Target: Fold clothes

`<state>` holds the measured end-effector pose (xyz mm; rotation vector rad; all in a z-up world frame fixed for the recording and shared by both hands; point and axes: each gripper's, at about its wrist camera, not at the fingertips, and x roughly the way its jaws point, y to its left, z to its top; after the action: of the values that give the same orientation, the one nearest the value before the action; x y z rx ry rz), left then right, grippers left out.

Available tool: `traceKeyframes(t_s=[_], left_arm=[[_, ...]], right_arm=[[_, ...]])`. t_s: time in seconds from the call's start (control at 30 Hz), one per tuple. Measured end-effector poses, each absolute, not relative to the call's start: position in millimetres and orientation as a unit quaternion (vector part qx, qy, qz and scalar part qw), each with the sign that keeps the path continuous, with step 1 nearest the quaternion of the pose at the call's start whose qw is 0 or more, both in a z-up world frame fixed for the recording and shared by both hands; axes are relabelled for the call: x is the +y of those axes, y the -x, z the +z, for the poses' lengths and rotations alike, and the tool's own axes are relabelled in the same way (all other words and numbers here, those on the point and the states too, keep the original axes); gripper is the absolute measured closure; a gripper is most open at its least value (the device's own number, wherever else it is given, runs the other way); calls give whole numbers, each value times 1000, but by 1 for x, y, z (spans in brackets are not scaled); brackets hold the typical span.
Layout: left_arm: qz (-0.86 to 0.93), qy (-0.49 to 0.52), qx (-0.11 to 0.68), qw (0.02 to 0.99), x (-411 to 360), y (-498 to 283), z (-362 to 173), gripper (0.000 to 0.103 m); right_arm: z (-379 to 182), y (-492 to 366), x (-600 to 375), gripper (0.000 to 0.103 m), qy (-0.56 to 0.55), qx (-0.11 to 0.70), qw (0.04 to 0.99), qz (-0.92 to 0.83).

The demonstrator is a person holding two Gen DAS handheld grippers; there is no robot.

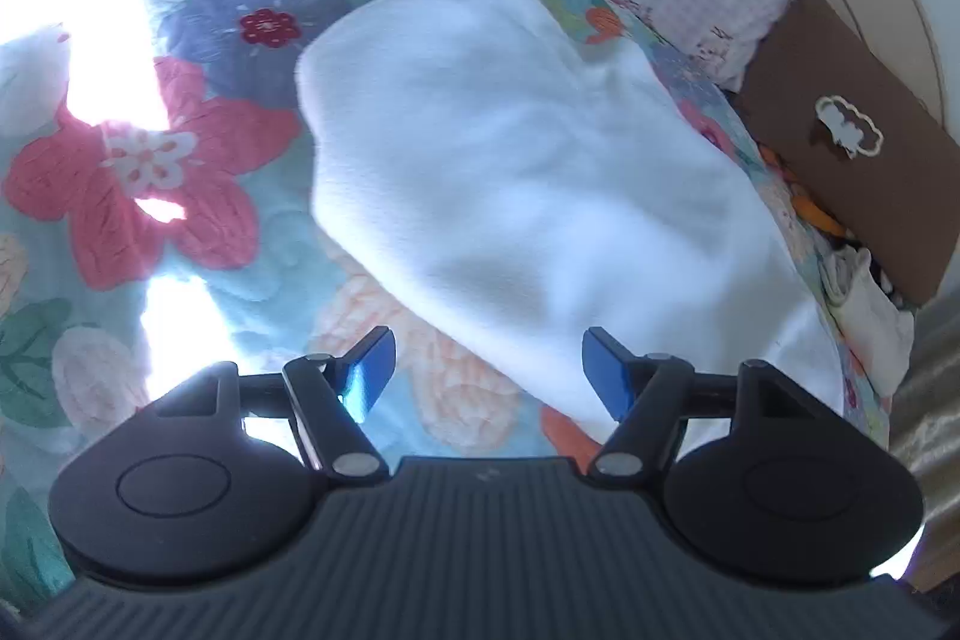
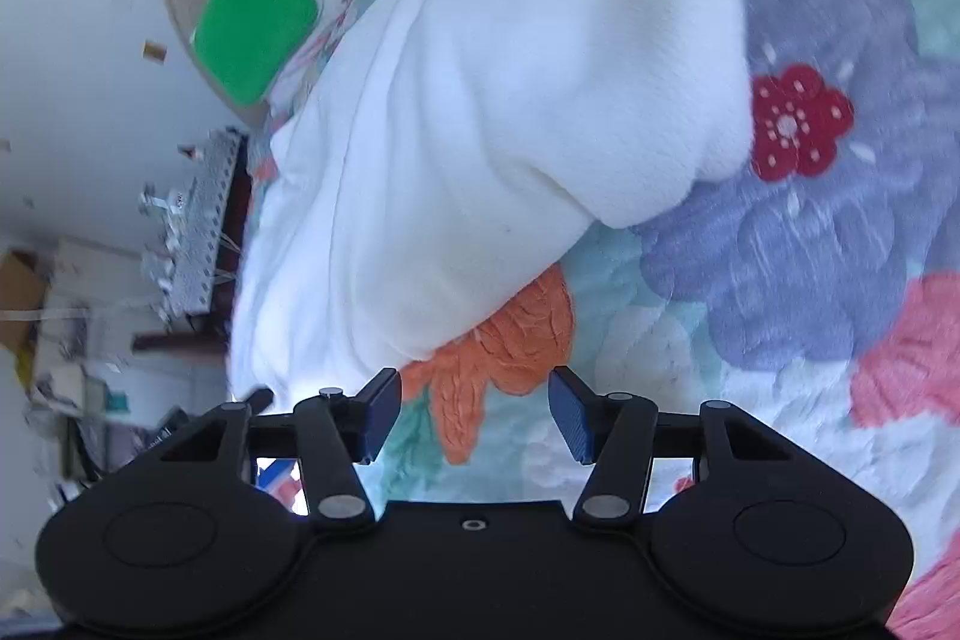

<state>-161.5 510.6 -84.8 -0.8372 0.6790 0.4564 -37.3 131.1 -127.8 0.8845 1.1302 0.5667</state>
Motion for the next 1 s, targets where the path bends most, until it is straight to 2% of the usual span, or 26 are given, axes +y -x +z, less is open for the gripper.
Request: traceKeyframes(t_s=[0.1,0.17,0.27,0.4,0.47,0.5,0.53,0.57,0.63,0.7,0.8,0.93,1.0], left_arm=[[229,454,279,815,538,171,-94,36],[238,472,262,807,549,167,-97,36],[239,474,257,807,557,149,-103,35],[231,508,251,791,575,128,-122,33],[228,511,245,792,582,125,-126,34],[227,511,243,793,585,123,-127,43],[226,511,240,794,588,122,-128,54],[228,498,243,801,587,121,-124,59],[233,459,254,819,578,118,-110,67],[234,437,262,828,569,121,-98,69],[210,436,275,831,556,133,-82,69],[180,375,322,850,521,144,-67,69],[189,372,338,843,516,148,-72,68]], right_arm=[[-134,40,121,35,-444,472,736,197],[-136,39,118,35,-455,448,750,169],[-139,34,115,34,-477,415,763,131],[-143,7,120,24,-493,399,767,98],[-142,-9,126,24,-485,396,775,88],[-137,-17,130,29,-469,397,784,86],[-128,-21,132,59,-439,395,802,93],[-116,-24,132,69,-403,391,821,103],[-74,-13,137,79,-302,346,881,118],[-31,7,139,81,-211,280,924,152],[-20,16,111,81,-204,281,927,141],[-57,6,62,80,-221,372,896,96],[-65,9,59,80,-204,386,894,99]])
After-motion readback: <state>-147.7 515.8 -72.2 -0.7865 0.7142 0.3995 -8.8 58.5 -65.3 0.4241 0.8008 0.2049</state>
